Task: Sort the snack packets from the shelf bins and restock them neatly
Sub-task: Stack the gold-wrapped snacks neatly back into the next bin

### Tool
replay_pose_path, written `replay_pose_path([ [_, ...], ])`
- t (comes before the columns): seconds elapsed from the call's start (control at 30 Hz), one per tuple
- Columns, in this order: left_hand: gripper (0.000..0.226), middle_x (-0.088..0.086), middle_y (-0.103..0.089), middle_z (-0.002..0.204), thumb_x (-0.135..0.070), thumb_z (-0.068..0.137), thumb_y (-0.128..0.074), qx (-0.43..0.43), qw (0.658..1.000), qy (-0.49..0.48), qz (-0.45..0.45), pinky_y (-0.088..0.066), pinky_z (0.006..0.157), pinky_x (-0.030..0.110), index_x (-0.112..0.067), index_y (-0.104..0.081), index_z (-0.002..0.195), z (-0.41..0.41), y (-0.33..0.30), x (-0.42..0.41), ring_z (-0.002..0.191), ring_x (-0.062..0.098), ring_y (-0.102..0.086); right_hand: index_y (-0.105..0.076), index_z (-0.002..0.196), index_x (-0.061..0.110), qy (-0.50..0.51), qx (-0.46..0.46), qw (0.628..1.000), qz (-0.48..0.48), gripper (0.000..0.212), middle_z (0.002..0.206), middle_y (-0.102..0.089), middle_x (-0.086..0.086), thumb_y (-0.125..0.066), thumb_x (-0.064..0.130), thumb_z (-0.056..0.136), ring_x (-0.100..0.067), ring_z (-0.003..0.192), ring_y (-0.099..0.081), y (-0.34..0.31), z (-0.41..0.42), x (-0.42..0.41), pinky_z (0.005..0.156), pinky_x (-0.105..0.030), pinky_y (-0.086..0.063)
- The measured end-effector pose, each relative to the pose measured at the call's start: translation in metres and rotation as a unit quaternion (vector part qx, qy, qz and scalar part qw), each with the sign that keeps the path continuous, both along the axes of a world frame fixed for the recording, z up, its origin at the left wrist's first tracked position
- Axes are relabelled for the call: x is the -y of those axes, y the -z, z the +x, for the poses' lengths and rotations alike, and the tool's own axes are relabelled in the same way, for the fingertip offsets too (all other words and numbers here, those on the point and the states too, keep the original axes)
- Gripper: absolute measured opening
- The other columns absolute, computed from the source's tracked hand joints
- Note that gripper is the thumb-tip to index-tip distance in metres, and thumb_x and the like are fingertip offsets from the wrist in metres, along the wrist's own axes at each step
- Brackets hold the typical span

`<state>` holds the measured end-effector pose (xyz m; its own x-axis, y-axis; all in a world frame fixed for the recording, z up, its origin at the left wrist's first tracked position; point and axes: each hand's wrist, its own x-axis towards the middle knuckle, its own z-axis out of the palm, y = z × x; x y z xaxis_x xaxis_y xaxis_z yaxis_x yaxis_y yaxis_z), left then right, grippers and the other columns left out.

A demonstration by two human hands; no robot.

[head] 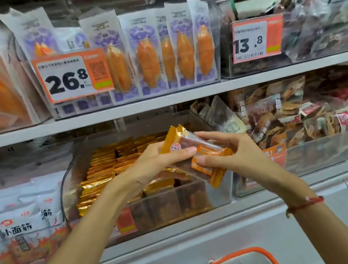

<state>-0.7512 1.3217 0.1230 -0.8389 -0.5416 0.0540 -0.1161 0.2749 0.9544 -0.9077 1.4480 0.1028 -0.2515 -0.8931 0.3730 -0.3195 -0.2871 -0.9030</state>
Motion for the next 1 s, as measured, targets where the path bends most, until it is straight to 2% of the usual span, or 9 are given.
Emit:
replay_pose_path([
  [0.1, 0.046, 0.0, -0.075, 0.098, -0.048, 0.072, -0.067, -0.056, 0.995, -0.075, 0.031, -0.055, 0.082, 0.028, -0.019, -0.067, 0.109, -0.012, 0.006, 0.017, 0.094, 0.014, -0.071, -0.06, 0.124, 0.029, 0.175, -0.053, 0.978, -0.098, 0.041, 0.114, -0.06, 0.017, -0.069, 0.039, 0.085, -0.002, 0.107, -0.058, 0.016, -0.007, 0.014, 0.082, -0.013, -0.047],
  [0.2, 0.035, -0.005, -0.074, 0.098, -0.051, 0.081, -0.063, -0.086, 0.98, -0.179, 0.003, -0.051, 0.086, 0.025, -0.026, -0.067, 0.105, -0.033, 0.017, 0.034, 0.094, 0.009, -0.068, -0.052, 0.133, 0.023, 0.375, -0.194, 0.895, -0.142, 0.052, 0.13, -0.05, 0.007, -0.059, 0.044, 0.085, -0.009, 0.125, -0.038, 0.045, -0.012, 0.026, 0.101, -0.022, -0.034],
  [0.37, 0.027, -0.007, -0.065, 0.083, -0.049, 0.086, -0.064, -0.063, 0.957, -0.271, -0.082, -0.038, 0.065, 0.019, -0.023, -0.065, 0.085, -0.078, 0.03, 0.05, 0.08, 0.005, -0.058, -0.039, 0.146, 0.013, 0.414, -0.401, 0.811, -0.097, 0.075, 0.153, -0.031, -0.008, -0.047, 0.061, 0.088, -0.024, 0.146, -0.019, 0.085, -0.023, 0.039, 0.116, -0.041, -0.021],
  [0.47, 0.022, -0.011, -0.065, 0.085, -0.052, 0.084, -0.065, -0.027, 0.957, -0.258, -0.128, -0.043, 0.072, 0.025, -0.03, -0.063, 0.086, -0.087, 0.042, 0.064, 0.084, 0.008, -0.059, -0.04, 0.145, 0.014, 0.419, -0.42, 0.8, -0.093, 0.073, 0.154, -0.032, -0.007, -0.042, 0.062, 0.09, -0.024, 0.147, -0.016, 0.089, -0.026, 0.041, 0.117, -0.041, -0.019],
  [0.57, 0.005, -0.017, -0.065, 0.087, -0.042, 0.089, -0.063, -0.01, 0.965, -0.18, -0.192, -0.049, 0.077, 0.022, -0.037, -0.061, 0.088, -0.076, 0.052, 0.077, 0.087, 0.004, -0.061, -0.044, 0.142, 0.014, 0.427, -0.426, 0.792, -0.095, 0.07, 0.152, -0.035, -0.008, -0.04, 0.062, 0.091, -0.025, 0.146, -0.018, 0.09, -0.027, 0.043, 0.116, -0.041, -0.019],
  [0.73, 0.008, -0.016, -0.066, 0.093, -0.041, 0.088, -0.064, 0.097, 0.956, -0.055, -0.271, -0.049, 0.079, 0.02, -0.037, -0.059, 0.093, -0.071, 0.039, 0.084, 0.089, 0.003, -0.063, -0.047, 0.14, 0.013, 0.437, -0.428, 0.784, -0.103, 0.068, 0.15, -0.038, -0.008, -0.041, 0.06, 0.091, -0.026, 0.145, -0.022, 0.091, -0.026, 0.045, 0.115, -0.043, -0.023],
  [0.8, 0.017, -0.014, -0.064, 0.102, -0.041, 0.089, -0.064, 0.159, 0.94, -0.02, -0.301, -0.048, 0.082, 0.022, -0.032, -0.058, 0.103, -0.079, 0.029, 0.084, 0.099, 0.009, -0.062, -0.049, 0.139, 0.012, 0.438, -0.427, 0.784, -0.105, 0.066, 0.149, -0.038, -0.008, -0.042, 0.058, 0.091, -0.027, 0.144, -0.023, 0.091, -0.026, 0.045, 0.115, -0.043, -0.023],
  [0.9, 0.052, -0.006, -0.053, 0.13, -0.048, 0.089, -0.062, 0.263, 0.903, -0.018, -0.338, -0.042, 0.098, 0.031, -0.026, -0.047, 0.134, -0.097, 0.024, 0.09, 0.119, 0.016, -0.051, -0.049, 0.138, 0.013, 0.44, -0.427, 0.783, -0.103, 0.065, 0.15, -0.038, -0.008, -0.043, 0.057, 0.091, -0.027, 0.144, -0.023, 0.092, -0.026, 0.045, 0.115, -0.043, -0.021],
  [1.0, 0.074, 0.006, -0.042, 0.147, -0.056, 0.085, -0.062, 0.356, 0.862, -0.021, -0.36, -0.037, 0.108, 0.043, -0.023, -0.035, 0.145, -0.117, 0.032, 0.093, 0.132, 0.027, -0.043, -0.05, 0.137, 0.013, 0.446, -0.429, 0.778, -0.106, 0.063, 0.148, -0.04, -0.008, -0.042, 0.056, 0.091, -0.027, 0.144, -0.023, 0.091, -0.025, 0.045, 0.115, -0.043, -0.021],
])
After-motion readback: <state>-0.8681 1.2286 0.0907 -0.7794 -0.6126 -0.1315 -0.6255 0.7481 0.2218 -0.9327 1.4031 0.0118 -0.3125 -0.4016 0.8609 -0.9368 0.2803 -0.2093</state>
